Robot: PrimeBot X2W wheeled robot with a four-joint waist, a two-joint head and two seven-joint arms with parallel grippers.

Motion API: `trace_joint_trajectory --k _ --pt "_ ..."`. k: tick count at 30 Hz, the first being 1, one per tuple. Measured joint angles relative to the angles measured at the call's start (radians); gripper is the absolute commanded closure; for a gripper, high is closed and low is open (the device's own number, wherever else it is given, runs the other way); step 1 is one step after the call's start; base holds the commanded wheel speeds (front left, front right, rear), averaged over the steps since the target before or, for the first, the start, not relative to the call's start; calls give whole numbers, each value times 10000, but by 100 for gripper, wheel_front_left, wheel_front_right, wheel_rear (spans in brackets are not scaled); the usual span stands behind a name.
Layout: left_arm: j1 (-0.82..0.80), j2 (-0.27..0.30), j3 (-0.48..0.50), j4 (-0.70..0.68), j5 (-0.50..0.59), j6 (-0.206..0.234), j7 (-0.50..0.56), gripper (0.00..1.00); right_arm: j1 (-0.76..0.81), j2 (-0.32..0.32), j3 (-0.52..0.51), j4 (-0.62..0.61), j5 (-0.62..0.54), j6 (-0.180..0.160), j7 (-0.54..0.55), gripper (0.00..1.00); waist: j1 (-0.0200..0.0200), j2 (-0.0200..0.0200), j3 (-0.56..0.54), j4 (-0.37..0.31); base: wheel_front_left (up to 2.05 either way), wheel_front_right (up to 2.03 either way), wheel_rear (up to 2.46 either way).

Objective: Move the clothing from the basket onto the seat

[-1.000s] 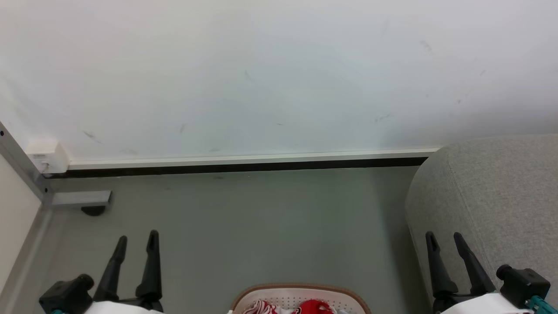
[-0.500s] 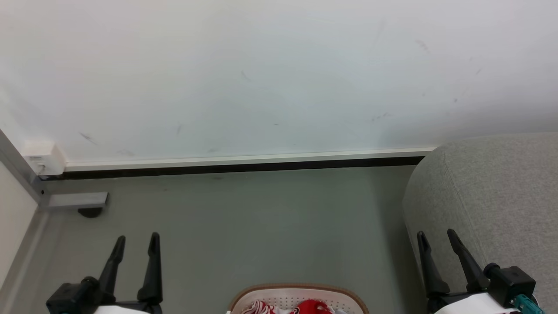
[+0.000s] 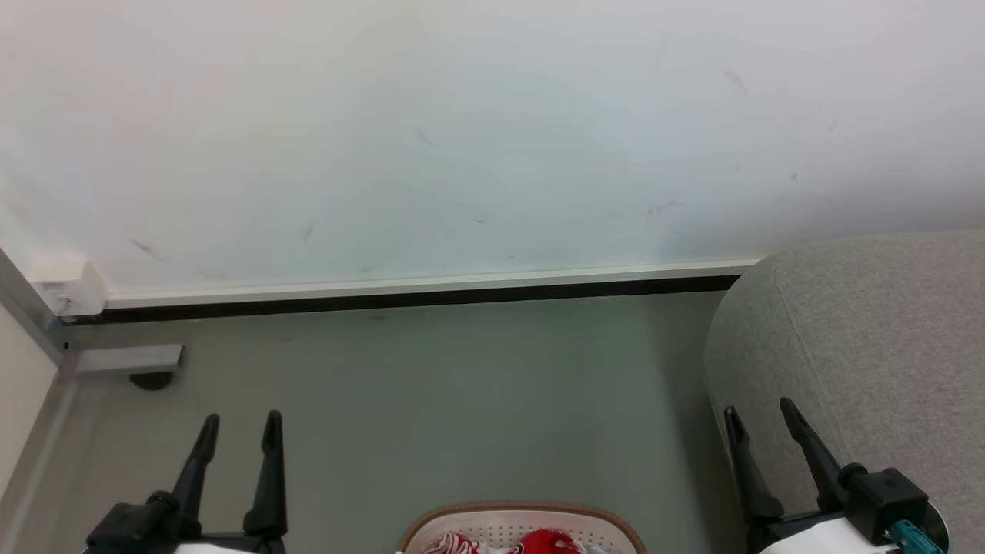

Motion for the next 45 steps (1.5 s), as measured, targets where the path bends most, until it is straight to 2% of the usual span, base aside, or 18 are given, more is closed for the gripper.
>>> trace_joint_trajectory --k 17,45 --pt "3 -88 107 -71 1057 -184 -334 0 -35 115 15 23 -1179 0 -205 0 0 0 -43 -44 0 0 0" --pt "49 -94 -69 81 1024 -249 -336 0 -42 123 21 -98 -861 0 -207 0 0 0 84 -313 0 0 0"
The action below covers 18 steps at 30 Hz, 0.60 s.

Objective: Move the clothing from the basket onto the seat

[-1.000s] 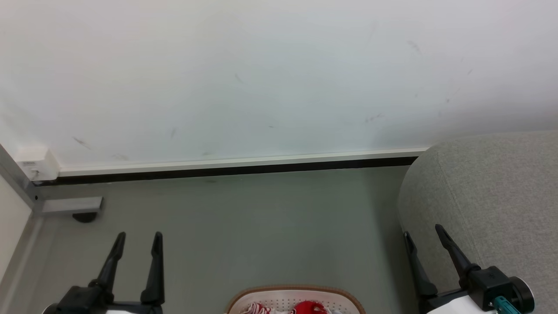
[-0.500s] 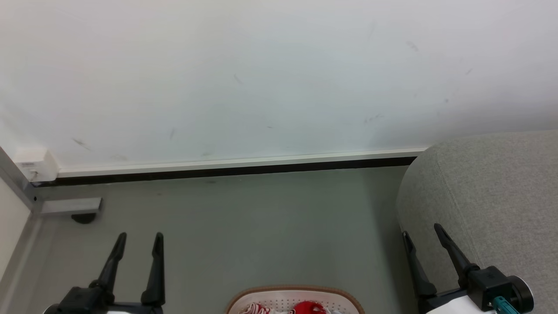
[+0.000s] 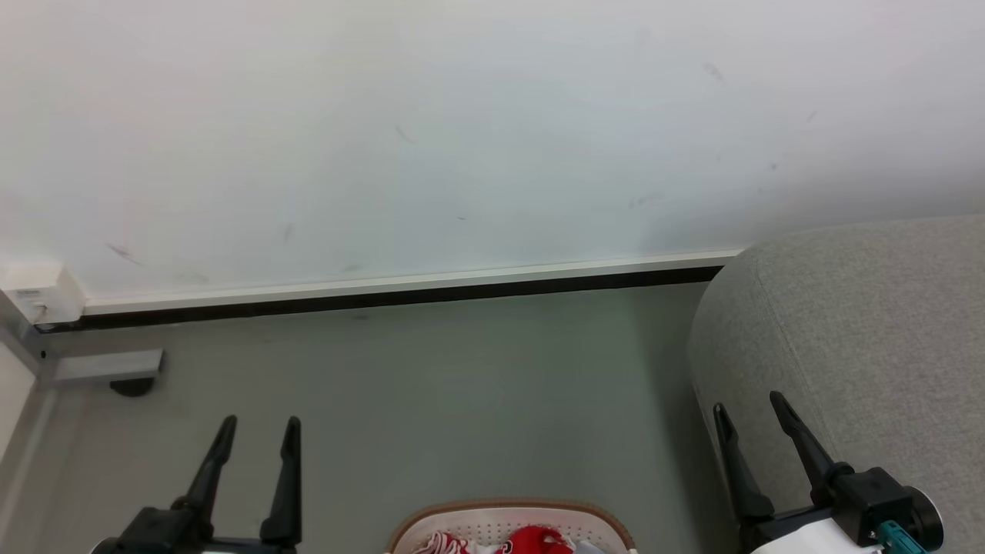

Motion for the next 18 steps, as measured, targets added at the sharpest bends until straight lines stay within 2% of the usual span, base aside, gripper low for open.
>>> trace_joint_trajectory --k 11,18 --pt "-128 261 -568 708 -56 -21 -2 0 -40 2 2 -188 407 0 -6 0 0 0 185 -493 0 0 0" --pt "-578 646 -1371 1726 -159 -21 -2 0 -226 4 -21 -546 585 0 -8 0 0 0 700 -901 0 0 0"
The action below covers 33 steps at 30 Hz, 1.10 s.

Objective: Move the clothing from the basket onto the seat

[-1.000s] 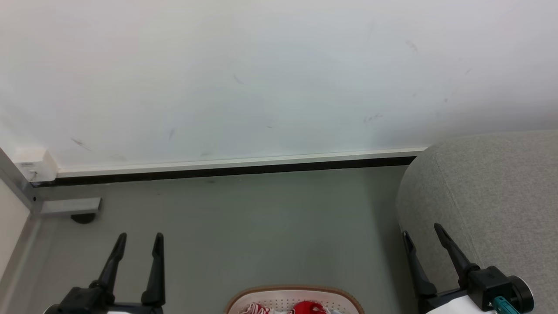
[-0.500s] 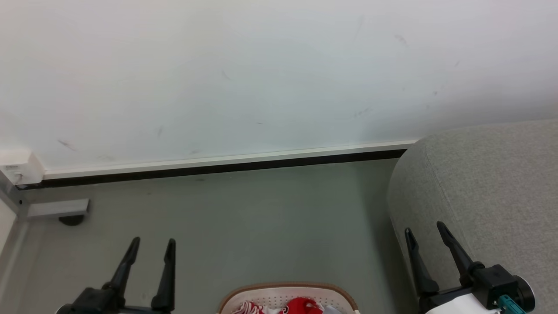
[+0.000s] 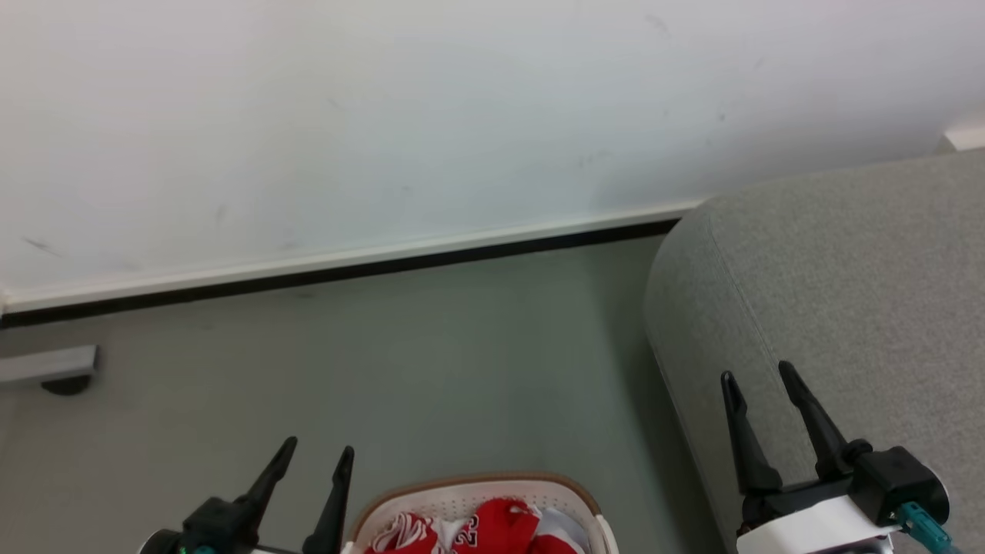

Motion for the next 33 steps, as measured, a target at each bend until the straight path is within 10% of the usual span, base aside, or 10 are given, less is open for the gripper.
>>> trace_joint_trajectory --k 33 --pt "-5698 1783 -7866 6999 -857 -2 2272 0 -1474 -4 -573 -1732 472 0 -2 0 1 -1 4774 -1296 0 0 0"
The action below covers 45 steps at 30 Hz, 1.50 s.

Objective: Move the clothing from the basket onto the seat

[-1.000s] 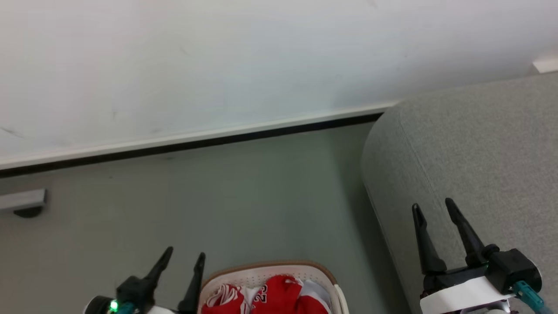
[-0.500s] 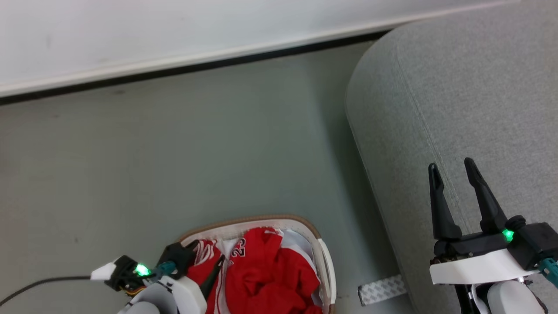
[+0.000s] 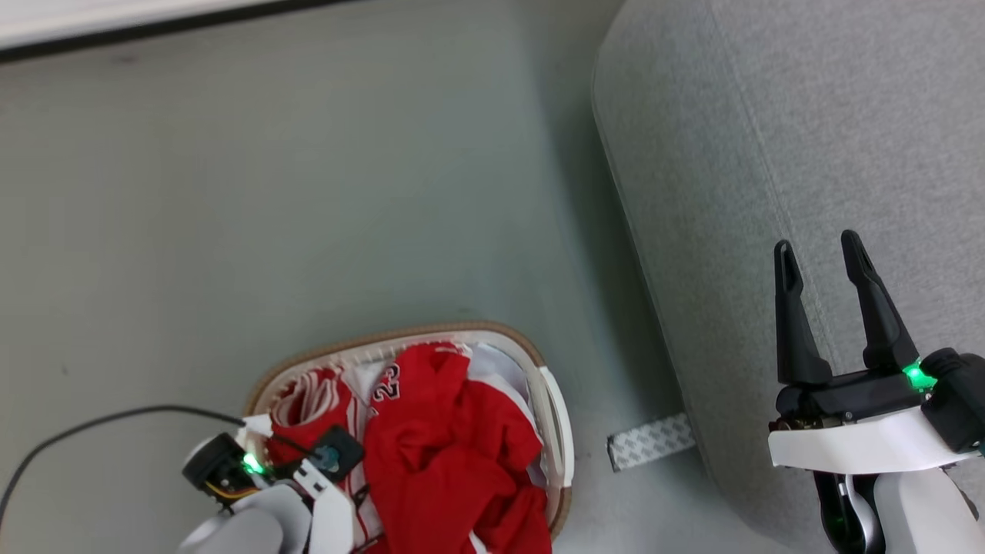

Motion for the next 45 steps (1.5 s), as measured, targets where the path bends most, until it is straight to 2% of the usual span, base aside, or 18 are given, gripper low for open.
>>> trace_joint_trajectory --k 11,16,20,24,26,27,37,45 --pt "-1357 510 -2443 782 -652 2 989 0 -163 -2 52 -280 416 0 2 0 0 0 1523 -349 0 0 0" --pt "-1953 652 -3001 1062 -767 2 1162 0 -336 -2 138 -437 593 0 2 0 -1 0 2134 -504 0 0 0" --pt "-2395 675 -3463 1229 -554 44 1283 0 -416 0 192 -497 648 0 2 0 -2 0 2508 -614 0 0 0" --pt "-2509 669 -3770 1565 228 2 1438 0 -510 0 238 -502 717 0 2 0 -1 0 2748 -710 0 0 0" --pt "-2505 663 -3816 1693 339 2 1409 96 -516 0 261 -499 723 0 2 0 -1 0 2774 -757 0 0 0" --pt "-2503 646 -3829 1732 403 2 1369 100 -521 2 265 -487 723 0 2 0 -1 0 2750 -766 0 0 0" --pt "-2380 207 -3889 2211 391 2 692 100 -598 0 267 -297 614 0 2 0 -1 0 2197 -620 0 0 0" --pt "-1712 -543 -3605 2514 -631 2 -470 100 -536 4 236 151 305 0 2 0 -1 0 1020 -366 0 0 0"
